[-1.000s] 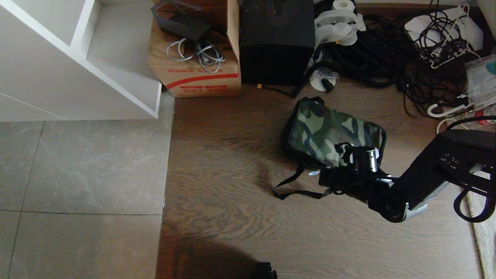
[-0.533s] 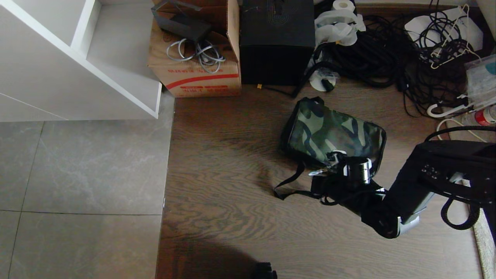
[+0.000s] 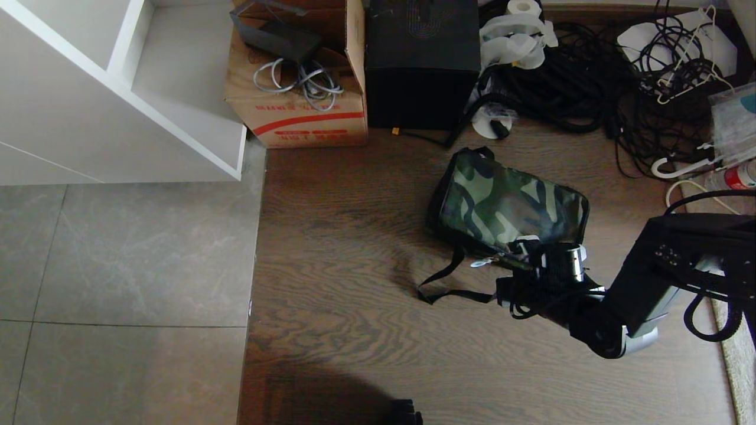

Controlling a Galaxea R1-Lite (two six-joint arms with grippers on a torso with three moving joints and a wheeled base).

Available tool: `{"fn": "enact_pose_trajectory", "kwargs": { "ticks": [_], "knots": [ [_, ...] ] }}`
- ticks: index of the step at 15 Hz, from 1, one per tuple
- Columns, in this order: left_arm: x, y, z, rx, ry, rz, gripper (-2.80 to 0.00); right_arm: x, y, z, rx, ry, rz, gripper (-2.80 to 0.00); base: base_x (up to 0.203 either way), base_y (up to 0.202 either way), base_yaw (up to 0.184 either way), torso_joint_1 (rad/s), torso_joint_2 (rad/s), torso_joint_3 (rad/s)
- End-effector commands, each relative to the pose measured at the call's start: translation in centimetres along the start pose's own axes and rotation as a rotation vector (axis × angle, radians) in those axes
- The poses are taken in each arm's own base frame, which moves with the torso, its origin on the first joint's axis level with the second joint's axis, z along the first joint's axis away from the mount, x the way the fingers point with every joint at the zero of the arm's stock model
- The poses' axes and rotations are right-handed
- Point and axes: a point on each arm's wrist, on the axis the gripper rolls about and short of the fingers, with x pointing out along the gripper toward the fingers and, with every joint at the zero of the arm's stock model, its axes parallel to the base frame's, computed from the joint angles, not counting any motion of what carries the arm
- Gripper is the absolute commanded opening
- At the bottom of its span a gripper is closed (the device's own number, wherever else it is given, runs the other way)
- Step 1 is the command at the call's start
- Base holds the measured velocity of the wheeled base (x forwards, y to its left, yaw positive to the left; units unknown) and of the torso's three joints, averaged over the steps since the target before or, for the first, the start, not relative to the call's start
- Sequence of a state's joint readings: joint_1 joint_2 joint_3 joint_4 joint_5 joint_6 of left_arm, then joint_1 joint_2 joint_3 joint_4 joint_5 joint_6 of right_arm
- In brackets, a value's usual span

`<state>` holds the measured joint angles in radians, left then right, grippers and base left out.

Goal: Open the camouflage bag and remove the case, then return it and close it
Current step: Open the top of the storage box

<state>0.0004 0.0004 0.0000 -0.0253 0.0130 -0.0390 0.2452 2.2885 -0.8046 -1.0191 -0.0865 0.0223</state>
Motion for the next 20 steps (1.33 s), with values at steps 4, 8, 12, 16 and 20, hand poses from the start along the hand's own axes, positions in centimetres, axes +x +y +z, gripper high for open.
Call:
{"fn": "enact_pose_trajectory", "kwargs": {
  "ticks": [4,8,12,16,20],
  "knots": [
    [0.1,0.0,-0.2,-0.001,0.008,0.001,-2.80,0.7,-2.6,2.0,-0.025,-0.082,-0.063,-2.80,0.000,0.000,0.000,0.000,0.00,0.000],
    [0.1,0.0,-0.3,-0.001,0.008,0.002,-2.80,1.2,-4.1,2.7,-0.056,-0.108,-0.102,-2.80,0.000,0.000,0.000,0.000,0.00,0.000],
    [0.1,0.0,-0.2,-0.001,0.008,0.001,-2.80,1.6,-4.9,4.4,-0.054,-0.166,-0.121,-2.80,0.000,0.000,0.000,0.000,0.00,0.000],
    [0.1,0.0,-0.2,-0.001,0.008,0.001,-2.80,1.3,-5.3,4.1,-0.065,-0.148,-0.128,-2.80,0.000,0.000,0.000,0.000,0.00,0.000],
    [0.1,0.0,-0.2,-0.001,0.008,0.001,-2.80,0.1,-3.8,1.5,-0.029,-0.050,0.015,-2.80,0.000,0.000,0.000,0.000,0.00,0.000]
  ]
}}
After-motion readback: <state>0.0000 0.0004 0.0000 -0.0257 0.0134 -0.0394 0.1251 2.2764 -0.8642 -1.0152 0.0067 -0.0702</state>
